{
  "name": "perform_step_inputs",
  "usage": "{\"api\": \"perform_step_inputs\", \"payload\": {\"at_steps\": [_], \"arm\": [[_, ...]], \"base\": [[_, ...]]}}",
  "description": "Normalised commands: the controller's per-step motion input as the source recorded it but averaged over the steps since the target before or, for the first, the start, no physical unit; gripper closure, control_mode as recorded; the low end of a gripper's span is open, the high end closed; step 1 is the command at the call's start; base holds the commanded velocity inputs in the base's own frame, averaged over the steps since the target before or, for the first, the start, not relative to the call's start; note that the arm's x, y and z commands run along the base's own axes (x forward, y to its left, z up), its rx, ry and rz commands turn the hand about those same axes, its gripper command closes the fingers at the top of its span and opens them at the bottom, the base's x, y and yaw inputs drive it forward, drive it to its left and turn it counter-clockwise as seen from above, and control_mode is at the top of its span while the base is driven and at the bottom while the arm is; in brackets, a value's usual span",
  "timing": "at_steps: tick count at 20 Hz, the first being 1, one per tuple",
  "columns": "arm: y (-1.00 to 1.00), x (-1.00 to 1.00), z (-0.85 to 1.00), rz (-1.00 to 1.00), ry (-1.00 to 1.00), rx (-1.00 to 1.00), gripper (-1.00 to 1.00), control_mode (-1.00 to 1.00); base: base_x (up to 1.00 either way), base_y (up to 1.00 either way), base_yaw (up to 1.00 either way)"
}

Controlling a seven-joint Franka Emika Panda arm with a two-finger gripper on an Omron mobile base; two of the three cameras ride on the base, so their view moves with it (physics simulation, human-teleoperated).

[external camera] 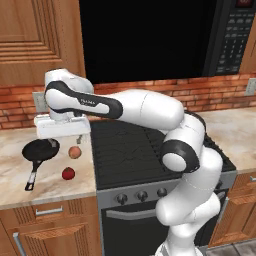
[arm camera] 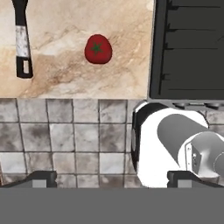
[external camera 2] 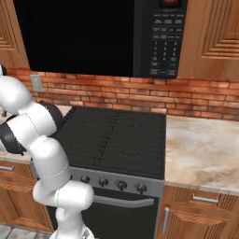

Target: Place the pan on the front right burner on the stove. Then place the tomato and the onion in the pan and turn on the front right burner.

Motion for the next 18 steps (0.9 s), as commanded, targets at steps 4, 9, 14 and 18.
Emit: {"api": "perform_step_inputs", "payload": {"at_steps": [4,9,14,18], "arm": [[0.24,0.0,-0.11,0.0,-0.06,0.0,-1.0,-1.0],[0.27,0.0,-0.12,0.0,0.0,0.0,-1.0,-1.0],[0.27,0.0,-0.15,0.0,-0.02,0.0,-1.0,-1.0],[0.23,0.0,-0.18,0.0,-0.04,0.0,-1.0,-1.0]], "base": [[0.0,0.0,0.0],[0.0,0.0,0.0],[0.0,0.0,0.0],[0.0,0.0,0.0]]}}
